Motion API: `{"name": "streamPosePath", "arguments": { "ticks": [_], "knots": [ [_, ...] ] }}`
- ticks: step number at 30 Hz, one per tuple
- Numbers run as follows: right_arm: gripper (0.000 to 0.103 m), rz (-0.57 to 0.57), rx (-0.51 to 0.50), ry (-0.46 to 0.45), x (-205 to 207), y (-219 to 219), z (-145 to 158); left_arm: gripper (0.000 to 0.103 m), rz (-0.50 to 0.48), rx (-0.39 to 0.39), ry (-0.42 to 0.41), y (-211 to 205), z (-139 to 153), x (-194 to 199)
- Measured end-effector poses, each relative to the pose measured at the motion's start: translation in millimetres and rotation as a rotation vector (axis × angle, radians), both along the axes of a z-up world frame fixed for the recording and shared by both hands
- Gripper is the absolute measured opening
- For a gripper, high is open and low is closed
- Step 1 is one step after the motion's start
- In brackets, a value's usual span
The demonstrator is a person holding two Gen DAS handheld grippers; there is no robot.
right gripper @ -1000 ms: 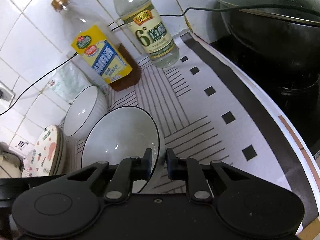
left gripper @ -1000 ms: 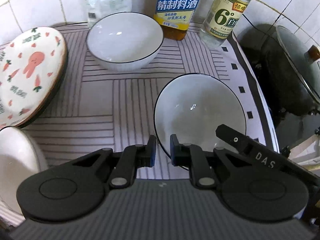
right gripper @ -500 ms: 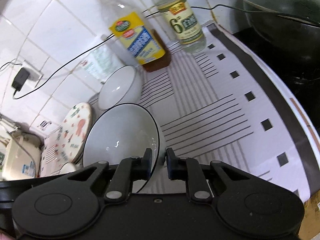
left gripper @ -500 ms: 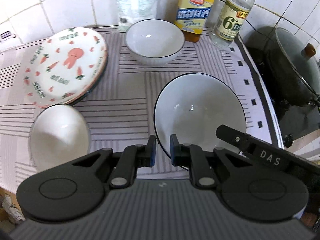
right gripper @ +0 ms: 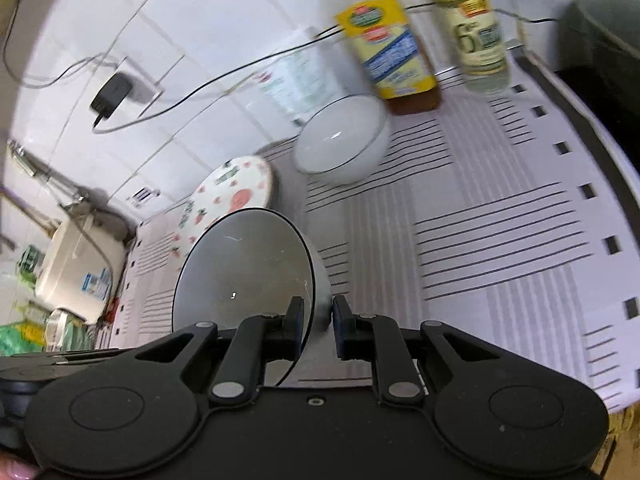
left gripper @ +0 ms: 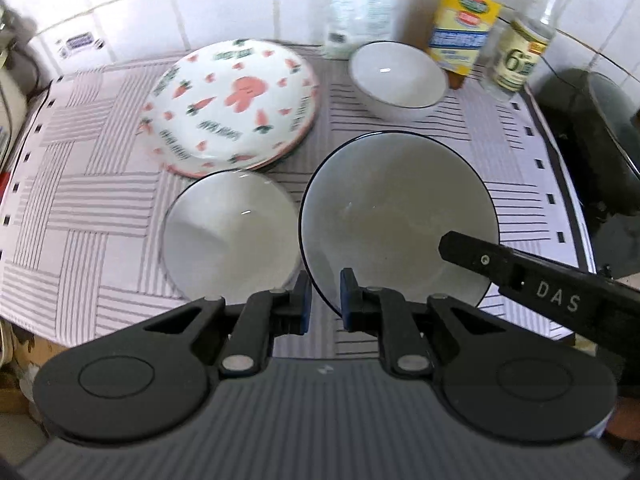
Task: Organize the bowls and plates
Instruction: 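Lift the second white bowl with the left gripper toward the first bowl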
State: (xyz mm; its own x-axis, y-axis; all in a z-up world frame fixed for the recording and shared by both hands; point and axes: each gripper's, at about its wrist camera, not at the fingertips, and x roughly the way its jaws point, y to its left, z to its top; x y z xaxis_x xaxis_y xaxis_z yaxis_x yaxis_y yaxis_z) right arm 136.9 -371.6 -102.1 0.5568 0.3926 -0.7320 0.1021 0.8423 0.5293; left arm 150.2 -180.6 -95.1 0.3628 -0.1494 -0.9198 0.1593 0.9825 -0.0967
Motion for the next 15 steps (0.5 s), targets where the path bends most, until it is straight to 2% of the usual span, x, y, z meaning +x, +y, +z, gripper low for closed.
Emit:
{"name": "streamPosePath", "arguments": {
  "ticks": [9, 15],
  "knots": [
    [0.019, 0.075, -0.003, -0.016, 19, 54, 6, 0.013, 0.063, 0.020, 0.019, 52, -4, 4],
    [0.019, 0.084, -0.027, -0.023, 25, 84, 0, 0.013, 0.048, 0.043, 0.029, 73, -12, 13]
  ]
}}
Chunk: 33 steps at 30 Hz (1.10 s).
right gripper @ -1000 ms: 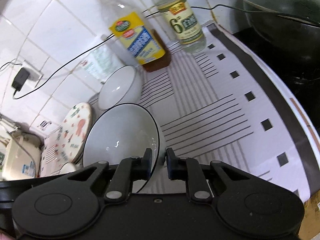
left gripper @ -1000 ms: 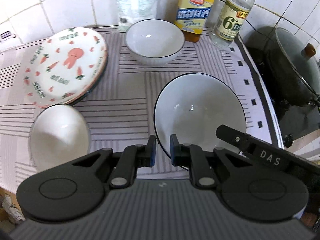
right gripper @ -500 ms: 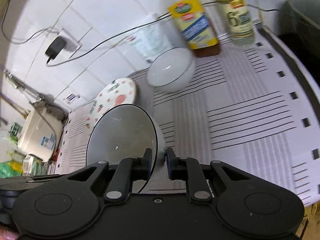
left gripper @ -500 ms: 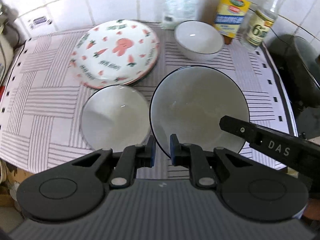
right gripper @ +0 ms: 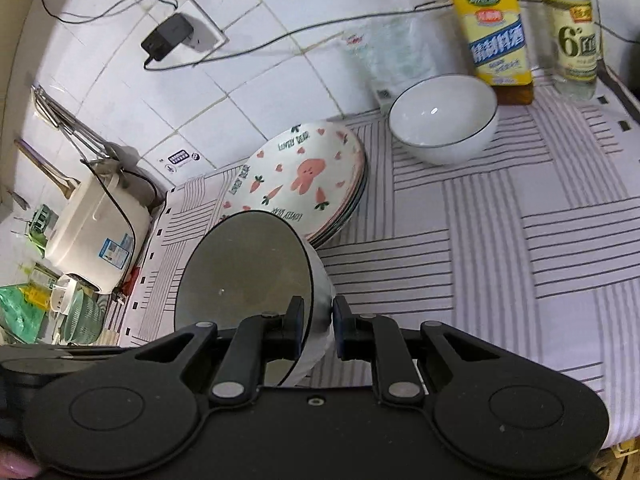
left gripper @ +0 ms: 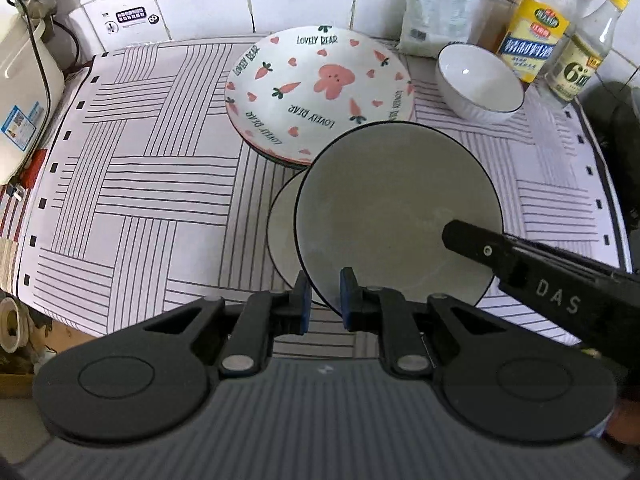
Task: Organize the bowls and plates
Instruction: 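Lift the second white bowl with the left gripper toward the first bowl, then lower the second bowl into the first bowl and open the left gripper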
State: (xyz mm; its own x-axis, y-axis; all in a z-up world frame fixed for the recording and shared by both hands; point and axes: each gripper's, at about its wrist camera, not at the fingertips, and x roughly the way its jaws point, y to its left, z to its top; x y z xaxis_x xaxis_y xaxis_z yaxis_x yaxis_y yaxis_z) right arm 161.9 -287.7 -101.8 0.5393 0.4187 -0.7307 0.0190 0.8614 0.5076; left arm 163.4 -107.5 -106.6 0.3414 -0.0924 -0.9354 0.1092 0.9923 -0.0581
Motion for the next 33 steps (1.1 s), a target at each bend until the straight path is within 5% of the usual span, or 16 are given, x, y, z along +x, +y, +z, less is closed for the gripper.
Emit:
{"name": "streamPosePath", "arguments": {
  "ticks": [16, 23, 30, 33],
  "knots": [
    [0.019, 0.020, -0.184, -0.048, 7, 39, -12, 0.015, -0.033, -0.020, 0.102, 16, -30, 28],
    [0.018, 0.111, -0.376, -0.116, 5, 67, -11, 0.017, -0.044, -0.003, 0.146, 18, -38, 33],
    [0.019, 0.120, -0.418, -0.141, 7, 73, -14, 0.021, -0.050, -0.026, 0.160, 24, -45, 33],
    [0.020, 0.124, -0.437, -0.138, 9, 76, -14, 0.030, -0.066, -0.015, 0.154, 23, -42, 34]
  ]
}}
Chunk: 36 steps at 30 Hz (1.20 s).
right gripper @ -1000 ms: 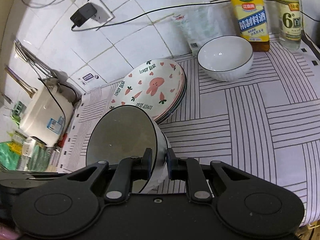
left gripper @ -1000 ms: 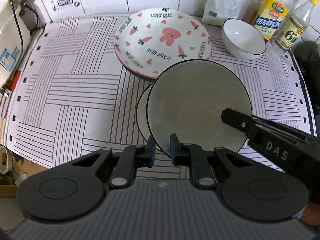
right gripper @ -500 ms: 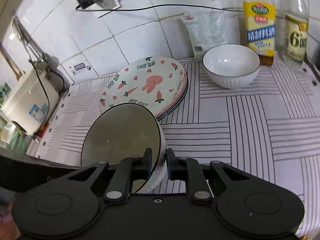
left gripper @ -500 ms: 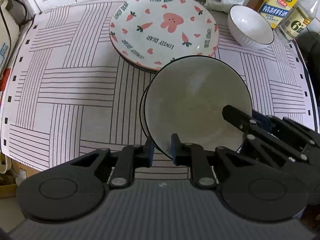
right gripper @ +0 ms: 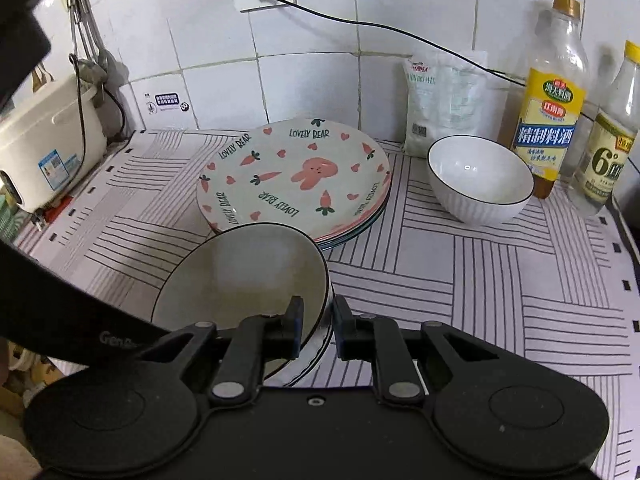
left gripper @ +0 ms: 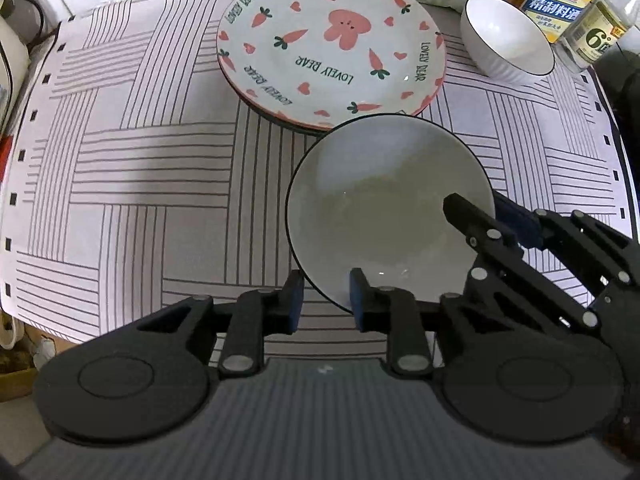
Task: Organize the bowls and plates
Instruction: 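Lower the second bowl into the first bowl and open the left gripper, then move the left gripper to the third white bowl rim and close it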
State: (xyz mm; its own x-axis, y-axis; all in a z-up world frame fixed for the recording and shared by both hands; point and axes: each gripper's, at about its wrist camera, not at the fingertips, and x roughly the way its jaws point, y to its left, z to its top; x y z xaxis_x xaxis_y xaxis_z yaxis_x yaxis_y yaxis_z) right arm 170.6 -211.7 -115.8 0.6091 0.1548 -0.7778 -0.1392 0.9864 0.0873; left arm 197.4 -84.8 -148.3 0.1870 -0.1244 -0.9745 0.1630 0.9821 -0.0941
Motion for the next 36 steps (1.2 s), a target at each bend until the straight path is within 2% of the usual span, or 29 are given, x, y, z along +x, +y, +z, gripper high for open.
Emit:
{"name": "streamPosePath", "arguments": {
  "ticks": [4, 7, 15, 19, 26, 30, 34, 36],
  "knots": [
    [0.022, -0.010, 0.016, -0.007, -2, -4, 5, 0.043, -0.029, 0.023, -0.020, -3, 12, -2],
    [0.031, -0.024, 0.063, -0.011, -7, -16, 13, 0.048, -0.063, 0.027, -0.023, -6, 22, -5],
    [0.045, -0.043, 0.141, -0.046, -22, -50, 40, 0.051, -0.122, 0.006, -0.063, -22, 51, -17],
    [0.045, -0.028, 0.145, -0.046, -24, -67, 53, 0.054, -0.158, -0.038, -0.080, -34, 69, -18],
    [0.048, -0.034, 0.163, -0.069, -21, -101, 81, 0.058, -0.186, -0.037, -0.174, -60, 94, -7],
    [0.060, -0.042, 0.180, -0.081, -9, -124, 85, 0.059, -0.184, -0.036, -0.195, -73, 98, 9],
    [0.064, -0.032, 0.185, -0.077, 7, -138, 80, 0.059, -0.155, -0.031, -0.198, -84, 95, 30],
    [0.069, -0.031, 0.193, -0.075, 17, -144, 75, 0.060, -0.144, -0.028, -0.197, -89, 93, 41]
  ]
}}
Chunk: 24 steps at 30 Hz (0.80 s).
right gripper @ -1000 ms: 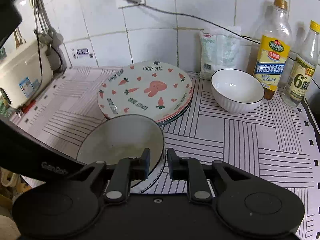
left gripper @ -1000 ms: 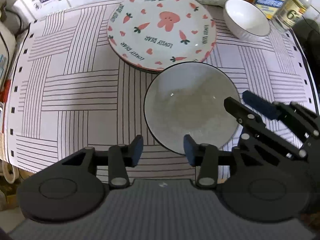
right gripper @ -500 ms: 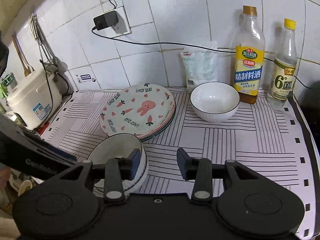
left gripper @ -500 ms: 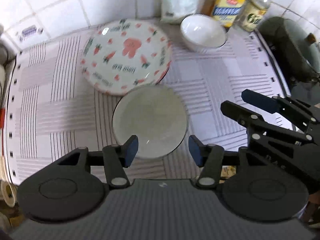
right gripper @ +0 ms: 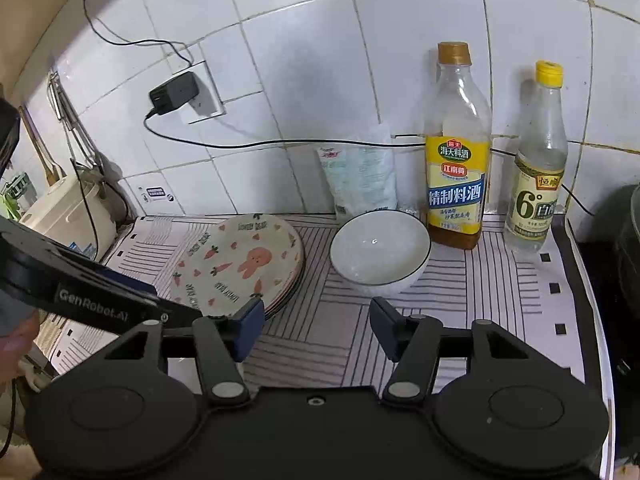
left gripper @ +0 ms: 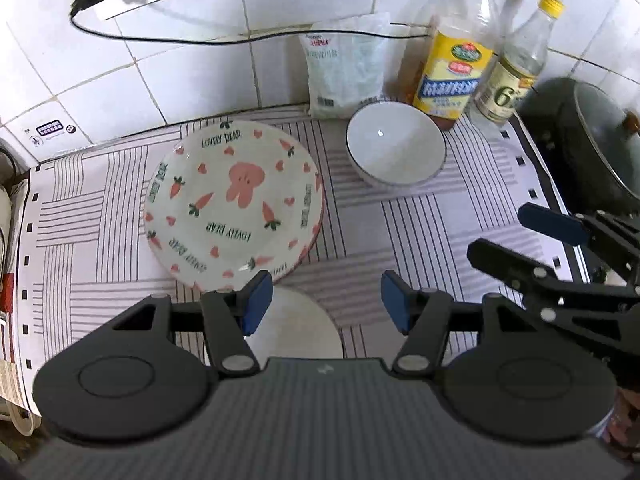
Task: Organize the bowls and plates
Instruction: 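Move the left gripper to the third white bowl rim and close it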
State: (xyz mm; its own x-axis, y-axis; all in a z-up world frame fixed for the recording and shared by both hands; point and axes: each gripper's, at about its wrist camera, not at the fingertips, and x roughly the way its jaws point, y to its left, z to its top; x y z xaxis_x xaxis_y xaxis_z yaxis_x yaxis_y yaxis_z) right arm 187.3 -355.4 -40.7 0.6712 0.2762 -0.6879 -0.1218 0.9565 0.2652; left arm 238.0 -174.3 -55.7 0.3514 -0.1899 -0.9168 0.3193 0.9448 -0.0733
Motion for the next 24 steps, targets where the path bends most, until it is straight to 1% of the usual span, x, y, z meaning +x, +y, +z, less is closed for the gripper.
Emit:
{"name": "streamPosePath", "arguments": {
  "ticks": [2, 9, 16, 18, 19, 21, 22, 24],
  "knots": [
    [0.073, -0.001, 0.006, -0.010, 9, -5, -7, 0.061, 0.011, 0.003, 0.000, -5, -4, 11],
    [0.073, -0.054, 0.019, -0.003, 44, -22, -41, 0.063, 0.057, -0.011, -0.020, -15, -22, 49],
    [0.073, -0.116, 0.097, -0.015, 74, -39, -70, 0.063, 0.088, -0.087, -0.040, -27, -44, 85],
    [0.073, -0.158, 0.106, -0.003, 85, -45, -81, 0.063, 0.085, -0.104, -0.050, -33, -54, 92],
    [0.073, -0.175, 0.111, 0.004, 89, -47, -87, 0.063, 0.075, -0.106, -0.064, -37, -60, 95],
    [0.073, -0.210, 0.125, 0.021, 97, -52, -99, 0.061, 0.058, -0.085, -0.091, -45, -75, 98],
    [0.072, -0.226, 0.136, 0.033, 101, -54, -105, 0.061, 0.057, -0.066, -0.096, -50, -83, 101],
    [0.069, -0.253, 0.166, 0.059, 105, -60, -117, 0.061, 0.055, -0.064, -0.099, -56, -94, 105]
  ]
}}
